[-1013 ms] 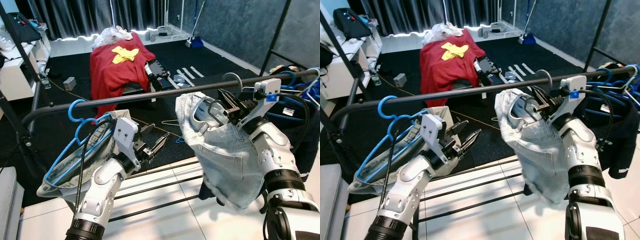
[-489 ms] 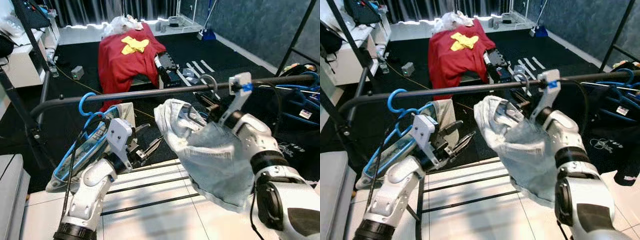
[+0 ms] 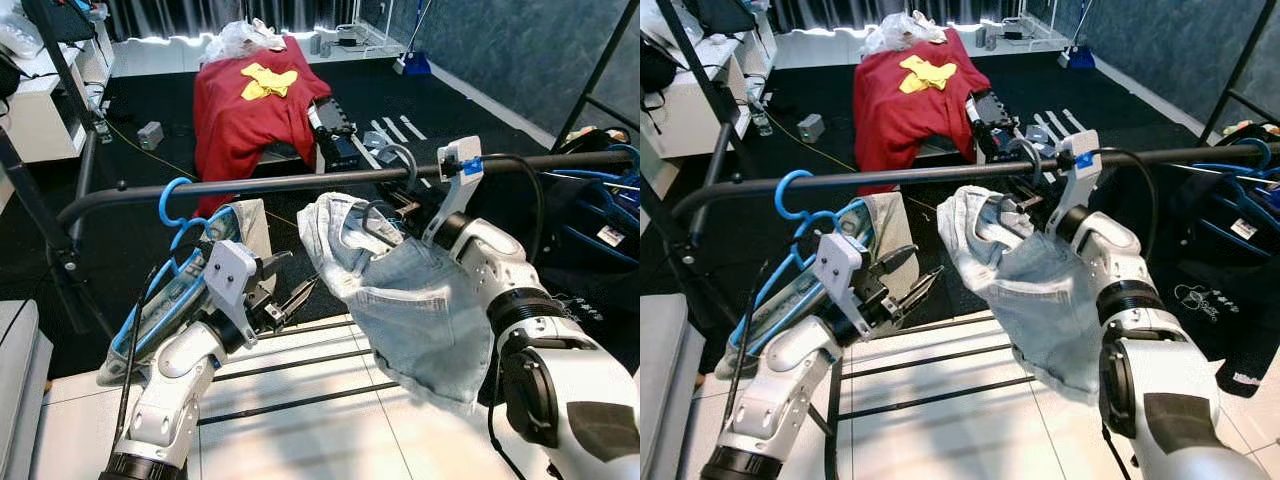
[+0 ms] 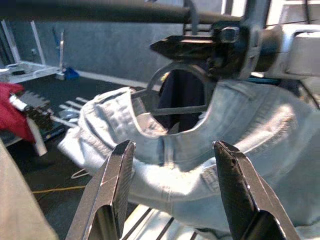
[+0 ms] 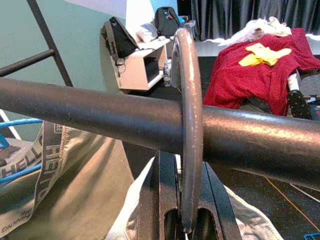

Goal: Hang hanger

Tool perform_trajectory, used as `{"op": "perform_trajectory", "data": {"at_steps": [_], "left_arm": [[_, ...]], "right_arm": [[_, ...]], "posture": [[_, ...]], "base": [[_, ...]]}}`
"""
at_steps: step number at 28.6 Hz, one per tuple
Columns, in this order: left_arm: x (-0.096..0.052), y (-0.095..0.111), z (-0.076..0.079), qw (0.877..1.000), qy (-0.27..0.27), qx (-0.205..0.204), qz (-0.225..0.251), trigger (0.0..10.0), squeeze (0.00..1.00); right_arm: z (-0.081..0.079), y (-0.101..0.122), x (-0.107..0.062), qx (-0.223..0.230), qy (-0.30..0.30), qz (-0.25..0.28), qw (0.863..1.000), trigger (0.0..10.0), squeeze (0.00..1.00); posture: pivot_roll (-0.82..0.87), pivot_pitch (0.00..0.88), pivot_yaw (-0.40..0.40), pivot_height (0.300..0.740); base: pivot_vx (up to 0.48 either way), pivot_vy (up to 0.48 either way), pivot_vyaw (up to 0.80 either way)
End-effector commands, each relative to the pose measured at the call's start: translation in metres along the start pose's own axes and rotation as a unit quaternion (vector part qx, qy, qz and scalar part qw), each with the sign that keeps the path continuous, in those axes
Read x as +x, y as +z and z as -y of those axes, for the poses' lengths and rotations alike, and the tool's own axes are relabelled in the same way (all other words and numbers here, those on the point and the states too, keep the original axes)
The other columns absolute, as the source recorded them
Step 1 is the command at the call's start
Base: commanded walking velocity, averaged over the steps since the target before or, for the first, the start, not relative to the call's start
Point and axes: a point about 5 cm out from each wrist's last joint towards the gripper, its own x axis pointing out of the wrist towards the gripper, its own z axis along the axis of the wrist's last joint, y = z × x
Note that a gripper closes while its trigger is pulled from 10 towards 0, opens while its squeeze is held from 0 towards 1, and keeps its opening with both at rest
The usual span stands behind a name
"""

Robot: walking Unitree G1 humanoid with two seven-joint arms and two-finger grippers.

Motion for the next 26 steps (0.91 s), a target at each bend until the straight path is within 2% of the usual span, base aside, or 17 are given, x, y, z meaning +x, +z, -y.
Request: {"op": "perform_trajectory", "data": {"at_steps": [1, 2, 3, 4, 5, 9, 10, 11, 16, 21, 22, 23, 25, 26], "left_arm": [[-0.001, 0.009, 0.005, 0.999, -0.021, -0.018, 0.026, 10.0, 0.0], [-0.001, 0.009, 0.005, 0.999, -0.021, -0.018, 0.026, 10.0, 0.0], [0.001, 0.013, 0.007, 0.998, -0.029, -0.026, 0.04, 10.0, 0.0], [0.002, 0.015, 0.007, 0.998, -0.032, -0.029, 0.043, 10.0, 0.0], [0.003, 0.015, 0.007, 0.998, -0.034, -0.029, 0.042, 10.0, 0.0], [0.004, 0.014, 0.007, 0.998, -0.035, -0.028, 0.04, 10.0, 0.0], [0.004, 0.013, 0.007, 0.998, -0.037, -0.027, 0.038, 10.0, 0.0], [0.004, 0.013, 0.007, 0.998, -0.038, -0.027, 0.038, 10.0, 0.0], [0.006, 0.012, 0.007, 0.998, -0.043, -0.028, 0.037, 10.0, 0.0], [0.005, 0.012, 0.007, 0.998, -0.044, -0.029, 0.037, 10.0, 0.0], [0.005, 0.008, 0.005, 0.999, -0.029, -0.022, 0.024, 10.0, 0.0], [0.005, 0.008, 0.005, 0.999, -0.029, -0.022, 0.024, 10.0, 0.0], [0.001, -0.008, -0.003, 0.996, 0.025, -0.08, -0.008, 10.0, 0.0], [0.0, -0.016, -0.003, 0.994, 0.037, -0.097, -0.024, 10.0, 0.0]], "right_arm": [[-0.001, 0.013, 0.005, -0.018, 0.004, 0.019, 1.0, 10.0, 0.06], [-0.001, 0.013, 0.005, -0.018, 0.004, 0.019, 1.0, 10.0, 0.06], [0.0, 0.013, 0.005, -0.02, 0.006, 0.018, 1.0, 10.0, 0.24], [0.0, 0.012, 0.004, -0.022, 0.008, 0.016, 1.0, 10.0, 0.53], [0.0, 0.011, 0.004, -0.025, 0.009, 0.014, 1.0, 10.0, 0.72], [0.0, 0.01, 0.004, -0.029, 0.008, 0.011, 0.999, 10.0, 0.72], [0.0, 0.01, 0.004, -0.034, 0.005, 0.008, 0.999, 10.0, 0.64], [0.0, 0.009, 0.004, -0.041, 0.005, 0.005, 0.999, 10.0, 0.0], [0.0, 0.013, 0.003, -0.062, 0.004, 0.018, 0.998, 10.0, 0.0], [0.0, 0.014, 0.002, -0.063, 0.003, 0.025, 0.998, 10.0, 0.0], [0.0, 0.016, 0.0, -0.079, -0.007, 0.049, 0.996, 10.0, 0.0], [0.0, 0.016, 0.0, -0.079, -0.007, 0.049, 0.996, 10.0, 0.0], [-0.005, 0.01, -0.017, -0.147, -0.056, 0.104, 0.982, 10.0, 0.0], [-0.012, 0.003, -0.027, -0.157, -0.076, 0.13, 0.976, 10.0, 0.0]], "posture": [[-0.06, 0.102, -0.047, 0.74], [-0.06, 0.102, -0.047, 0.74], [-0.06, 0.101, -0.046, 0.74], [-0.06, 0.099, -0.045, 0.74], [-0.06, 0.095, -0.038, 0.74], [-0.06, 0.093, -0.034, 0.74], [-0.07, 0.089, -0.028, 0.74], [-0.07, 0.086, -0.024, 0.74], [-0.08, 0.079, -0.02, 0.74], [-0.09, 0.073, -0.017, 0.74], [-0.11, 0.058, -0.005, 0.74], [-0.11, 0.058, -0.005, 0.74], [-0.14, 0.045, 0.006, 0.74], [-0.15, 0.044, 0.007, 0.74]], "base": [[0.0, 0.0, 0.0], [0.0, 0.0, 0.0], [0.0, 0.0, 0.0], [0.0, 0.0, 0.0], [0.0, 0.0, 0.0], [0.0, 0.0, 0.0], [0.0, 0.0, 0.0], [0.0, 0.0, 0.0], [0.0, 0.0, 0.0], [0.0, 0.0, 0.0], [0.0, 0.0, 0.0], [0.0, 0.0, 0.0], [0.0, 0.0, 0.0], [0.0, 0.0, 0.0]]}}
